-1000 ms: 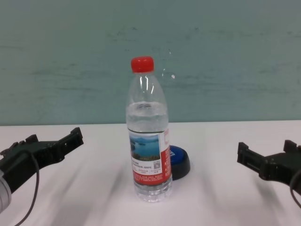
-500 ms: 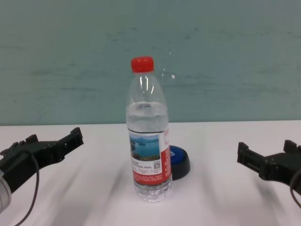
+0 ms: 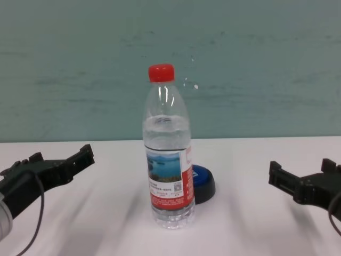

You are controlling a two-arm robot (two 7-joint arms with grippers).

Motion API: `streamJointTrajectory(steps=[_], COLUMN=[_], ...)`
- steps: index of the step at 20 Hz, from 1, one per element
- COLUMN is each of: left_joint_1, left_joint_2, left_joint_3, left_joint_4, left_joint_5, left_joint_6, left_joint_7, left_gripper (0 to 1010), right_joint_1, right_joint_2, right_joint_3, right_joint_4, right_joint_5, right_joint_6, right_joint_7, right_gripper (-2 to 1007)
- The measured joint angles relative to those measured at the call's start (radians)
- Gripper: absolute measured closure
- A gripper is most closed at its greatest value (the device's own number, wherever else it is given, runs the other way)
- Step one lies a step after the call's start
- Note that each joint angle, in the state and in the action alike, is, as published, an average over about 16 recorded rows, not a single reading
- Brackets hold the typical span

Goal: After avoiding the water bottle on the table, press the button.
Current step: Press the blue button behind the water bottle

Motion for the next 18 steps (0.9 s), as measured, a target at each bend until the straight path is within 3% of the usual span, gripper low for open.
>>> streamJointTrajectory(steps=[8, 18], left_joint_1=[0.032, 0.107], left_joint_2=[0.006, 0.025], left_joint_3=[-0.029, -0.083], left_joint_4=[-0.036, -0.109], left_joint_5=[-0.005, -0.022], left_joint_6=[-0.001, -0.01], left_joint_7=[-0.041, -0.11], left_gripper=[0, 0], right_joint_1=[0.0, 0.0], right_joint_2=[0.0, 0.0], right_joint_3=[0.0, 0.0], right_joint_4=[0.0, 0.0], right_joint_5=[0.0, 0.0], right_joint_6=[0.0, 0.0], right_joint_7=[0.0, 0.0], right_gripper=[1, 1])
